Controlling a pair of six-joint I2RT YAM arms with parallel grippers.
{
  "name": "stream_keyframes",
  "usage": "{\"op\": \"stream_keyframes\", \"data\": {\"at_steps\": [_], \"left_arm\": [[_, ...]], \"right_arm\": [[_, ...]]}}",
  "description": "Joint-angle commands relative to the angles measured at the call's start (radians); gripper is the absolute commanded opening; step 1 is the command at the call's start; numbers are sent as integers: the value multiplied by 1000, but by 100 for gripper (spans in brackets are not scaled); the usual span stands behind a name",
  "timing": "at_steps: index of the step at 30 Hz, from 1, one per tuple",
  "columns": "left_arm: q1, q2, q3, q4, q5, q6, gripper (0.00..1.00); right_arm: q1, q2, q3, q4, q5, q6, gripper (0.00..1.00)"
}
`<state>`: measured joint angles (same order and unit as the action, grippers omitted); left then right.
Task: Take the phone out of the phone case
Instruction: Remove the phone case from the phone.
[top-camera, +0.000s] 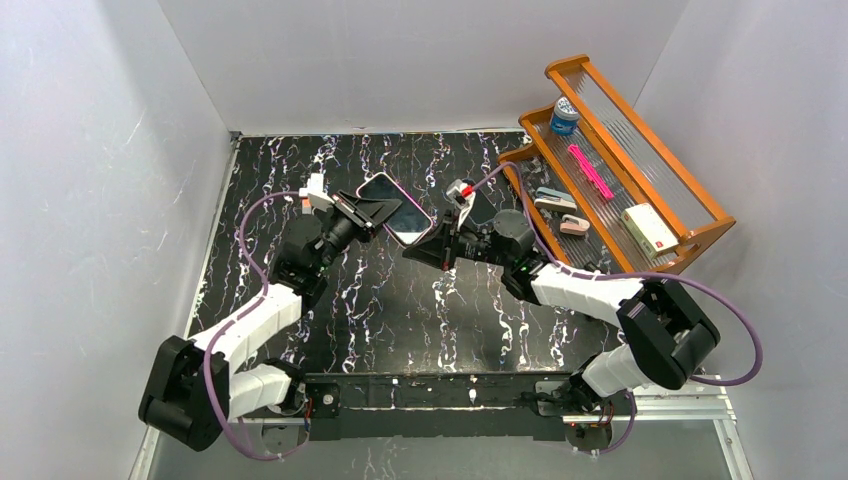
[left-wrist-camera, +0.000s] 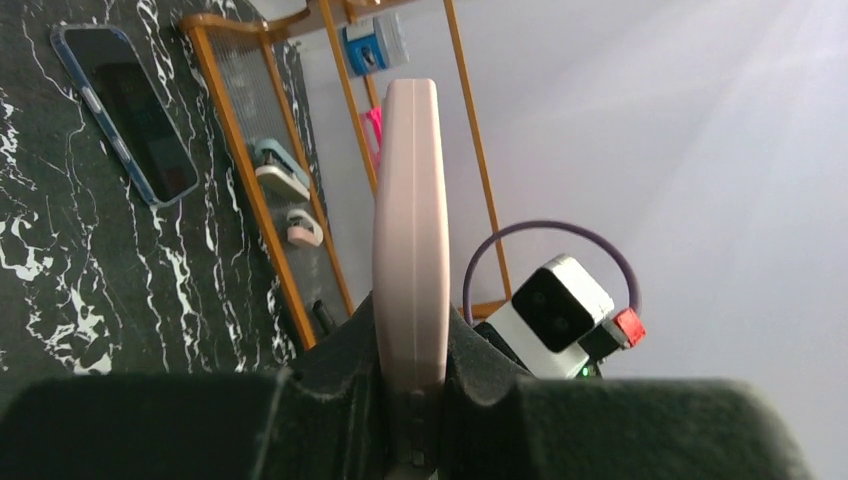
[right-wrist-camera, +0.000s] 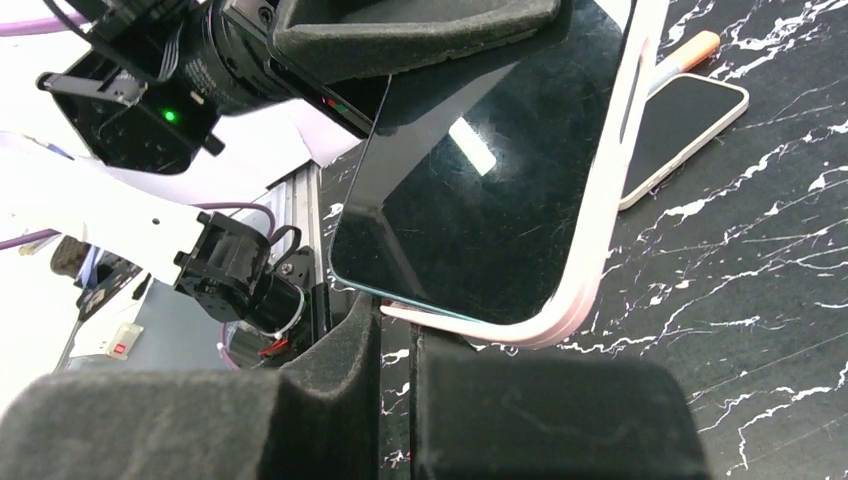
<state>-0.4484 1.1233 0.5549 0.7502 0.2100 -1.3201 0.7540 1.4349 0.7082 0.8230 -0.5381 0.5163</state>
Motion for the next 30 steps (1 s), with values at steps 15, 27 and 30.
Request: {"op": "stream_keyframes", "data": {"at_steps": [15, 27, 30], "left_arm": [[178, 86, 214, -129, 663, 446, 0], [176, 74, 268, -193, 824, 575, 0], [172, 62, 267, -193, 837, 589, 0]], "right_arm": [[-61, -144, -55, -178, 17, -168, 76], [-60, -129, 27, -239, -210, -296, 83], [-61, -105, 55, -251, -260, -301, 81]]}}
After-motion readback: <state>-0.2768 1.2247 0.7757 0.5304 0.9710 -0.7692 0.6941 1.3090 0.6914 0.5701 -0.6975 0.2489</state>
